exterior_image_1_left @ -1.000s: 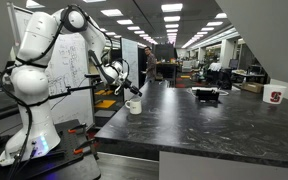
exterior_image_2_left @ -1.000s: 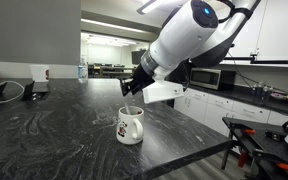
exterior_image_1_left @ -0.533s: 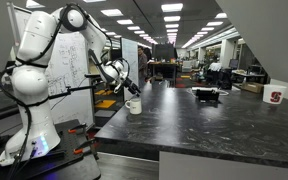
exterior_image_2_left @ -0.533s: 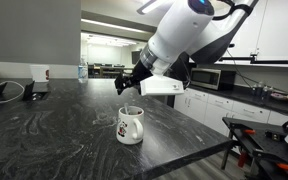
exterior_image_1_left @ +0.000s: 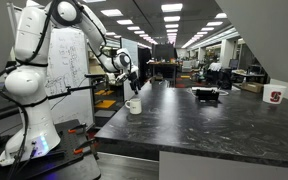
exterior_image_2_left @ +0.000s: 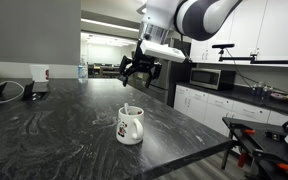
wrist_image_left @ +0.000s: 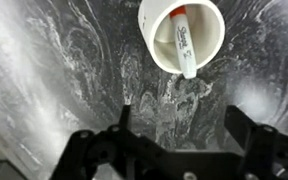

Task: Pick up the marker and put it in the cup

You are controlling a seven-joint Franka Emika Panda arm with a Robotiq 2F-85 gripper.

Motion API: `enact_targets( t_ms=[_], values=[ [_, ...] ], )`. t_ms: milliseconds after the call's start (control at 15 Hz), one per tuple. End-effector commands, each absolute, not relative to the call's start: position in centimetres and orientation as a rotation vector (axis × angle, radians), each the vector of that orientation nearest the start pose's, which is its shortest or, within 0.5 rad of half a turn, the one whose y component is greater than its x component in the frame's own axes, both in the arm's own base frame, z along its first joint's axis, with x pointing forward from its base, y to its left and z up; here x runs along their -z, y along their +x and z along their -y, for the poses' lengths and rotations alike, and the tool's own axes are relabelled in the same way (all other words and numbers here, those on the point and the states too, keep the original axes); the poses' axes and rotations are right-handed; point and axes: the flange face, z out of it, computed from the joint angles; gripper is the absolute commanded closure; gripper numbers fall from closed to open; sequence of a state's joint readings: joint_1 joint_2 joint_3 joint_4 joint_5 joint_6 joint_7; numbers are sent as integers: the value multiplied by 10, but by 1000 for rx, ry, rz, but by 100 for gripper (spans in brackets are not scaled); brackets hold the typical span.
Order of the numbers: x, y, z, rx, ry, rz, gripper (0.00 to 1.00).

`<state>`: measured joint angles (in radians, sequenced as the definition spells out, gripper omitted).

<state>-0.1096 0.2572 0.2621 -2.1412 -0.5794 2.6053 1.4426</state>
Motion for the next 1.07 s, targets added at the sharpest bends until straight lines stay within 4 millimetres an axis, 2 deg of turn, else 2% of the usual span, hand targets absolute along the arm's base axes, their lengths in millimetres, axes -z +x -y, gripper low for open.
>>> enact_targets(
  t_ms=[0,200,467,733,1000],
  values=[
    [-325,579,-96,224,-2882,-1218,0],
    [-352,589,-84,65,-2880,-1235,0],
    [-388,603,-68,101,-2950,-1225,0],
    [-399,608,-68,91,-2993,-1126,0],
    [-400,608,-69,87,-3008,-1077,0]
  ],
)
